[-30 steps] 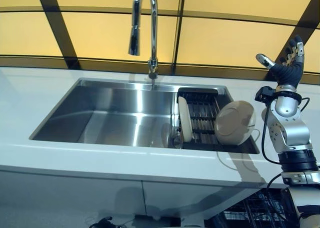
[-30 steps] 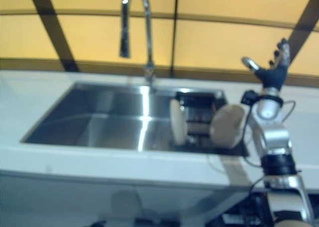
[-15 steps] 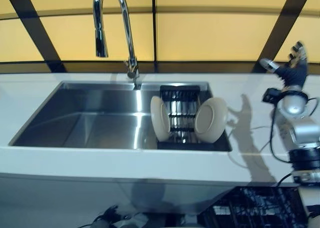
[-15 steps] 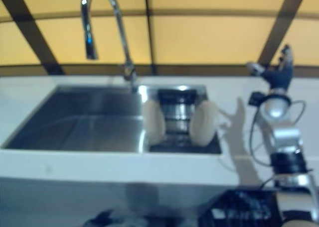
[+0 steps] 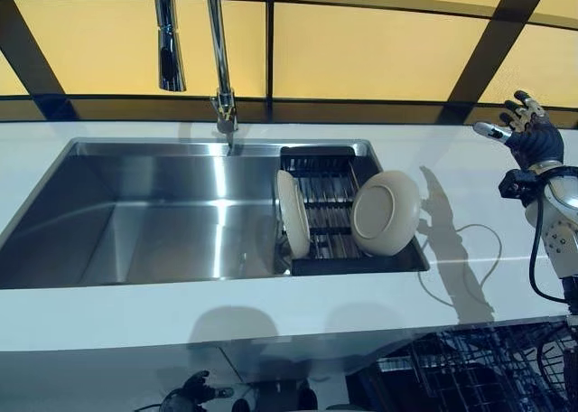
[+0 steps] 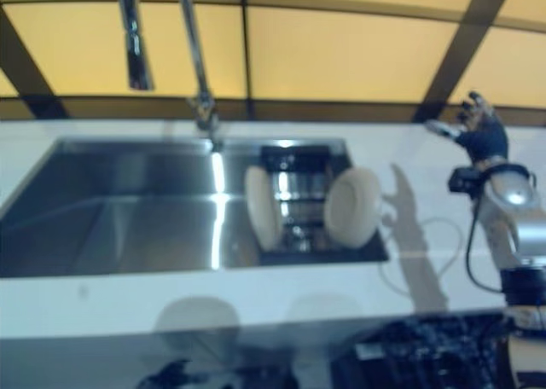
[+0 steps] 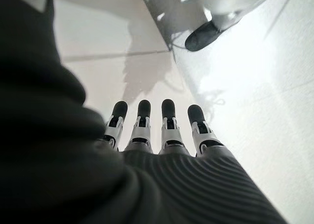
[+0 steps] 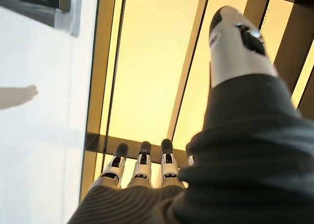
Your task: Take plates into dishwasher
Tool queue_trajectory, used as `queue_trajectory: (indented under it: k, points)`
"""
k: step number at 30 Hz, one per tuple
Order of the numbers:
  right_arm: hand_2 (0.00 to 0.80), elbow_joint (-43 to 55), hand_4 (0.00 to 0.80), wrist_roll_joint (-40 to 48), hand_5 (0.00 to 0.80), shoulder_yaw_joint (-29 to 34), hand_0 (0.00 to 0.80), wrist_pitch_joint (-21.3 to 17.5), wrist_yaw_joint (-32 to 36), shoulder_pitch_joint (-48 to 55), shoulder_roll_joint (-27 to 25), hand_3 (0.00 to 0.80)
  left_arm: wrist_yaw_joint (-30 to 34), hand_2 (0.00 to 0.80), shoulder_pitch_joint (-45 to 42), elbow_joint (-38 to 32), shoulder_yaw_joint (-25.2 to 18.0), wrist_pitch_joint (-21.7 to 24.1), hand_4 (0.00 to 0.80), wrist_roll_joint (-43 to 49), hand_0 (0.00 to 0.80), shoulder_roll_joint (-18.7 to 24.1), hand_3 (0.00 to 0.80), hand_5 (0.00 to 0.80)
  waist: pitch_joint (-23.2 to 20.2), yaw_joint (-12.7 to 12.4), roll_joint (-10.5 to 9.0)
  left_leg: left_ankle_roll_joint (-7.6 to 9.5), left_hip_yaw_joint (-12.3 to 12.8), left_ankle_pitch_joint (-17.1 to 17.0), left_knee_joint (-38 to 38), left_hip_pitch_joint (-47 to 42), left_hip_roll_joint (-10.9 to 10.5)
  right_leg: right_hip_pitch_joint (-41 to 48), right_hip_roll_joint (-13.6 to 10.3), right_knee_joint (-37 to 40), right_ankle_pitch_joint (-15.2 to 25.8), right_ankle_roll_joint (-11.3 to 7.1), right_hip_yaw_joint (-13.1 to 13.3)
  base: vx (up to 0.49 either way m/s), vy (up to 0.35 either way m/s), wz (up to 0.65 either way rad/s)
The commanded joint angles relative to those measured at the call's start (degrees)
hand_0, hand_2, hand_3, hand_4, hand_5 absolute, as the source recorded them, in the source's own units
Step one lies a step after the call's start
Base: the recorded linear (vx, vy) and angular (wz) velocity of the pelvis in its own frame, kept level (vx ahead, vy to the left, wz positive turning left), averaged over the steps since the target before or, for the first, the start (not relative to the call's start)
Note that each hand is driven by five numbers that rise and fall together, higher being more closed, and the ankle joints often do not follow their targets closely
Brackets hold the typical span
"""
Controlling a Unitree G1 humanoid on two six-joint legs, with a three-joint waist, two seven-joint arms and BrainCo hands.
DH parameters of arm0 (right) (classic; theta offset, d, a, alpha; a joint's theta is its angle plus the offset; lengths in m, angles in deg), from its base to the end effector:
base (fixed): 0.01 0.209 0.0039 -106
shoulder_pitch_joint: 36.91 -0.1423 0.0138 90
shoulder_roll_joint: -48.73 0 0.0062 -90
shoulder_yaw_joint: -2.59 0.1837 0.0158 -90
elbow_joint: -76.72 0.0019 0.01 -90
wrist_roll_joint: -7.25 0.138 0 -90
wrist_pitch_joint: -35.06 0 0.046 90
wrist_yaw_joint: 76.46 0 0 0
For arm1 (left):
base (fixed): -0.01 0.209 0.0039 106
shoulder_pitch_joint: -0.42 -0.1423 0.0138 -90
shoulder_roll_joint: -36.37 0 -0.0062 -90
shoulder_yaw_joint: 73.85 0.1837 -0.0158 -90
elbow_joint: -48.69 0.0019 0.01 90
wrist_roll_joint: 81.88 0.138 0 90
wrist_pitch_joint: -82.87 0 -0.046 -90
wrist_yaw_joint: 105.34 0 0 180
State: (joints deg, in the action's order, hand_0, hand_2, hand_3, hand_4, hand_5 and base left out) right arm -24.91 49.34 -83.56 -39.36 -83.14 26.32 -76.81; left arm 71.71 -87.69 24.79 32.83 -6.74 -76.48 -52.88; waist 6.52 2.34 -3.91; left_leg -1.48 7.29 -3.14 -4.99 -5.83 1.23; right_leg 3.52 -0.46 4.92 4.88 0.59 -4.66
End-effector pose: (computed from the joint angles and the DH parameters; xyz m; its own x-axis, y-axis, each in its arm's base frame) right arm 0.2646 -0.3061 0.1993 0.9692 -0.2202 0.1103 0.2298 0.9697 -0.0834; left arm 0.0947 0.2276 -0.1075 0.4421 0.1901 -0.8766 0.3442 0.8665 0.3615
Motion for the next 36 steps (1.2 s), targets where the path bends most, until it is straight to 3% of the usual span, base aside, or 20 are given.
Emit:
queue_trajectory:
  k: [1, 9, 19, 25, 36]
  points:
    - [0.0, 1.0, 0.0, 3.5, 0.0, 2.6, 0.0, -2.1, 0.9, 0.2, 0.0, 0.0, -0.8, 0.0, 1.8, 1.7, 0.7, 0.4, 0.0, -0.5, 0.0, 2.6, 0.0, 0.0, -2.2, -0.3, -3.02, 0.16, 0.8, 1.8, 0.4, 2.3, 0.0, 0.4, -4.9, -2.2, -0.7, -7.46, 0.5, -0.041, 0.083, -0.18]
    - [0.0, 2.5, 0.0, 4.7, 0.0, 2.7, 0.0, 1.2, 3.5, 3.7, 2.4, 0.0, -0.4, 0.0, 2.4, 0.8, 0.2, -0.7, 0.0, 0.7, 0.0, 4.5, 0.0, 0.0, -1.3, 0.5, -3.4, 1.85, 2.1, 2.7, 0.0, 2.1, -0.7, -2.3, -5.8, -4.1, 1.2, -9.35, 1.1, -0.04, 0.066, -0.15]
    - [0.0, 2.8, 0.0, 3.8, 0.0, 0.7, 0.0, 7.5, 10.0, 6.2, 1.8, 0.0, 0.0, 0.0, 3.0, 0.3, -0.6, -1.4, 0.0, 1.4, 0.0, 5.5, 0.0, 0.0, -0.8, 1.2, -3.87, 2.87, 3.1, 3.5, 0.0, 1.7, -1.3, -3.9, -6.4, -5.5, 2.8, -10.45, 1.4, -0.02, 0.054, -0.13]
    - [0.0, 3.2, 0.0, 6.8, 0.0, -1.2, 0.0, 11.1, 15.2, 7.0, 1.6, 0.0, 0.3, 0.0, 3.4, 0.7, -0.4, -0.8, 0.0, 1.9, 0.0, 6.0, 0.0, 0.0, -0.7, 1.3, -4.42, 3.11, 3.1, 4.0, 0.0, 1.2, -1.6, -4.0, -6.7, -5.7, 3.3, -10.84, 1.2, 0.0, 0.014, -0.02]
    - [0.0, 0.4, 0.0, 7.1, 0.0, -5.0, 0.0, 13.8, 18.2, 3.5, 0.8, 0.0, 0.9, 0.0, 3.4, 0.7, 0.4, -0.5, 0.0, 3.5, 0.0, 6.9, 0.0, 0.0, -0.6, 0.2, -5.07, 3.12, 2.4, 4.3, 0.0, 0.9, -1.9, -3.7, -7.0, -6.0, 3.6, -11.21, 0.1, 0.003, 0.001, -0.06]
